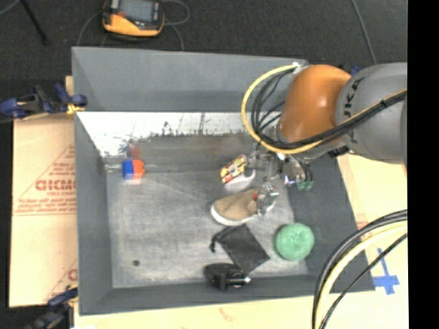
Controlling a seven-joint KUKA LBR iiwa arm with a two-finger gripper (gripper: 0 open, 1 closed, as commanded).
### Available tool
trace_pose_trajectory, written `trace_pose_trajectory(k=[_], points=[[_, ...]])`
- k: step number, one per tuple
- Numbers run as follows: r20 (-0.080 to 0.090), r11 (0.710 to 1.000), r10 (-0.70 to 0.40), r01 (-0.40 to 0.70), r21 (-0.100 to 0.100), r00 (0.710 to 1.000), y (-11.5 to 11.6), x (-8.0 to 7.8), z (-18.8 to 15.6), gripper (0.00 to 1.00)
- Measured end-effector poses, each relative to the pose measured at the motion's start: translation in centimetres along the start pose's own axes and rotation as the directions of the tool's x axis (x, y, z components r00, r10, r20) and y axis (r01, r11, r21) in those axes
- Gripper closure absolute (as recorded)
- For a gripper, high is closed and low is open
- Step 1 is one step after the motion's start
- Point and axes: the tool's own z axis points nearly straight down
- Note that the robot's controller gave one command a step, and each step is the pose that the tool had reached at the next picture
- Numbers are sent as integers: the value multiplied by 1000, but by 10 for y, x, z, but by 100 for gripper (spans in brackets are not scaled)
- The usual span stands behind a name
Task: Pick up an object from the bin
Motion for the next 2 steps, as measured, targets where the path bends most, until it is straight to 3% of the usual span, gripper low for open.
trace_pose_trajectory(k=[1,2], points=[[-25,1000,-1,1,-13,1000,8,10,21,100],[-25,1000,-1,1,-13,1000,8,10,21,100]])
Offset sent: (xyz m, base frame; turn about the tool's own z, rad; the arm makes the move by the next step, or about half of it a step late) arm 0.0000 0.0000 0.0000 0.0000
